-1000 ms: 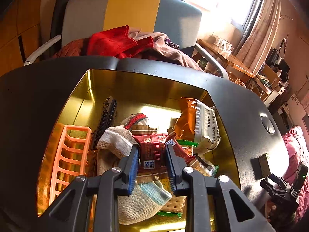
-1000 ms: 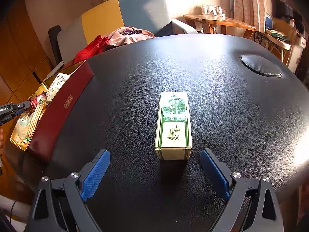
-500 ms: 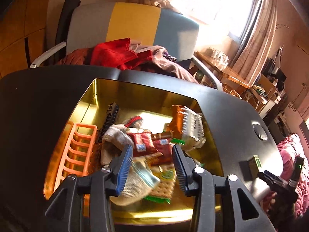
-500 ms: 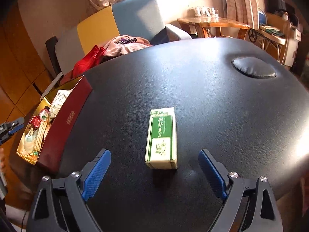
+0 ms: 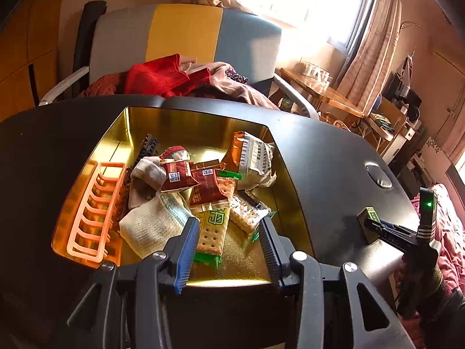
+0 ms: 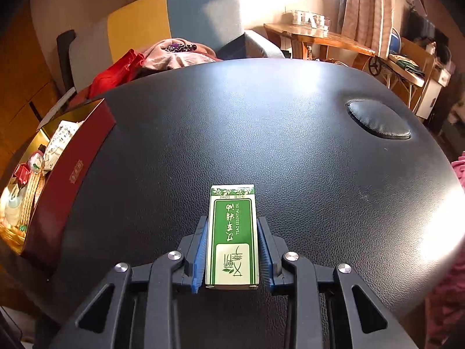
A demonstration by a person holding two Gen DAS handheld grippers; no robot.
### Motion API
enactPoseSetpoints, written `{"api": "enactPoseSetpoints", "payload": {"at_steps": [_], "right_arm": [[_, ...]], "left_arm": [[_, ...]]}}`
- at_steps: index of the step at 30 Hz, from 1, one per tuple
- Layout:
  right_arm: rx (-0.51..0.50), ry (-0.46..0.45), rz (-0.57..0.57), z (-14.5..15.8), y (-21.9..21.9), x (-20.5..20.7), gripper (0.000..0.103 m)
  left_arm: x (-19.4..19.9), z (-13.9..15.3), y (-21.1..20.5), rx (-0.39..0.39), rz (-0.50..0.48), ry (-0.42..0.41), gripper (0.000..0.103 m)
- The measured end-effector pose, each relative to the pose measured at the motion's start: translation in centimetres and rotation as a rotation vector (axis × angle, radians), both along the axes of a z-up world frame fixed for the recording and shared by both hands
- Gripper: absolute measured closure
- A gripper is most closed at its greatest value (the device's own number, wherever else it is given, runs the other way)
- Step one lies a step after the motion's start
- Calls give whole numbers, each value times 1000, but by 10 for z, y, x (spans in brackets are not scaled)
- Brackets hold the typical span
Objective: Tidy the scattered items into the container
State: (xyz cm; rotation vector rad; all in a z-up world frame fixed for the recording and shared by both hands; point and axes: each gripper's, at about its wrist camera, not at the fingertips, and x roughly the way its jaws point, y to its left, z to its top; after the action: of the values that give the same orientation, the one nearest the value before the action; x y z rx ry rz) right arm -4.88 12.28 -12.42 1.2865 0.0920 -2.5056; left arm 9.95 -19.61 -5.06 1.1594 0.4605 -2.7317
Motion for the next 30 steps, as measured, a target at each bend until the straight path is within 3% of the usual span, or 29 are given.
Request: {"api": "enactPoseSetpoints", "payload": {"at_steps": [13,30], "right_arm": [[-24,25,112,19,-41,14,72],[-132,128,409,78,-201,33,72]], "left_arm": [[21,-4,9,-6,-19,-4,60],[50,-7,-7,17,45,-5,59]]}}
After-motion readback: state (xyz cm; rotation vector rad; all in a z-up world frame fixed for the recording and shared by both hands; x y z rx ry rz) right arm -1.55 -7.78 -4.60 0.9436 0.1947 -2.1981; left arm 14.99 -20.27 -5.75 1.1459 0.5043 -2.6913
